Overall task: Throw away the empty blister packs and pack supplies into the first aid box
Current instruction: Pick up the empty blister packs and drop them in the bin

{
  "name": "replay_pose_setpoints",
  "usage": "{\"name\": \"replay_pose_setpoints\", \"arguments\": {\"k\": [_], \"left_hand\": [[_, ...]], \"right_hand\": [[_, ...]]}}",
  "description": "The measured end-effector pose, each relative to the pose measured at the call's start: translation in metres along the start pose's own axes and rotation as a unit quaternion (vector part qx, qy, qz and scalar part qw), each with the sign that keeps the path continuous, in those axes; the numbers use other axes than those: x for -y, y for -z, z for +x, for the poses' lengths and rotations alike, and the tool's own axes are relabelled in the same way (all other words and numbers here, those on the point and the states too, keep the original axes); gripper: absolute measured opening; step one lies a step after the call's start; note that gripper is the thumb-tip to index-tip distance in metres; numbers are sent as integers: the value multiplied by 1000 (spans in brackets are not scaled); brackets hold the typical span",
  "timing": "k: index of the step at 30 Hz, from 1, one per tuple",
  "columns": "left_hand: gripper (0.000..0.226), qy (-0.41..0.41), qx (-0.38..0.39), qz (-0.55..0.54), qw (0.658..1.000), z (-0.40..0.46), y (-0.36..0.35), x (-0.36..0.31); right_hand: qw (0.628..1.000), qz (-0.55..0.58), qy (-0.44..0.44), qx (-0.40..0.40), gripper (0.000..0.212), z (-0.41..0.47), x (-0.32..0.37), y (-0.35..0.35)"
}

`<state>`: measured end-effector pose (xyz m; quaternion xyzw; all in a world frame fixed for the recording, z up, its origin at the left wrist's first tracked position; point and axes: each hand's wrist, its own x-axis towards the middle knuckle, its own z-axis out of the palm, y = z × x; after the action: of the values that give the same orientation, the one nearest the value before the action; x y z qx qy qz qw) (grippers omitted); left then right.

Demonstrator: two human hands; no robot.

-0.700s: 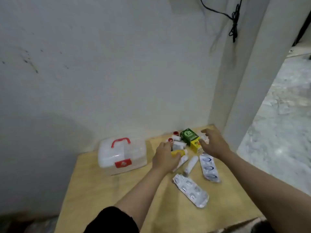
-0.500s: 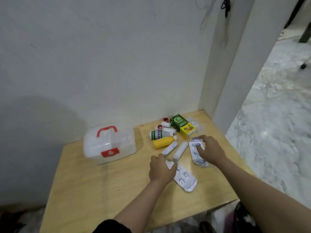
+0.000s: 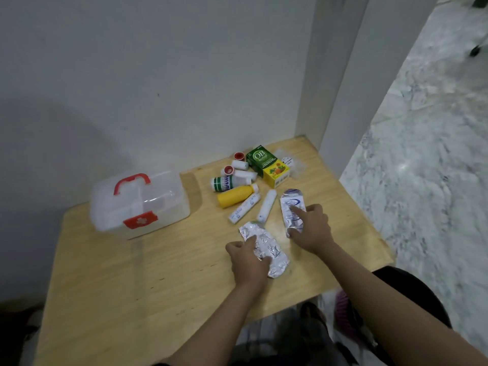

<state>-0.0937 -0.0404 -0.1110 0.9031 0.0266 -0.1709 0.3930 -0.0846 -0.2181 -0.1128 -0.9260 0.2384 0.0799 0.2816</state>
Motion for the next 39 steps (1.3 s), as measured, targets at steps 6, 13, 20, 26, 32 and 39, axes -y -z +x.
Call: {"name": "replay_pose_setpoints", "arguments": {"k": [6, 13, 20, 26, 32, 39], "left_hand": [[59, 20, -2, -63, 998, 1, 1, 3], [57, -41, -9, -122, 992, -17, 11, 10], [59, -160, 48, -129, 978, -29, -2, -39], [61, -247, 159, -104, 950, -29, -57, -112], [65, -309, 288, -30, 906, -44, -152, -169], [67, -311, 403, 121, 852, -60, -304, -162]], "right_hand": [[996, 91, -8, -24, 67, -15, -11, -7], [983, 173, 17, -59, 52, -32, -30, -7], [958, 244, -12, -149, 58, -57, -60, 30], [916, 279, -116, -263, 56, -95, -124, 70], [866, 306, -245, -309, 58, -139, -212, 78], [831, 319, -367, -272, 65, -153, -318, 23]]}}
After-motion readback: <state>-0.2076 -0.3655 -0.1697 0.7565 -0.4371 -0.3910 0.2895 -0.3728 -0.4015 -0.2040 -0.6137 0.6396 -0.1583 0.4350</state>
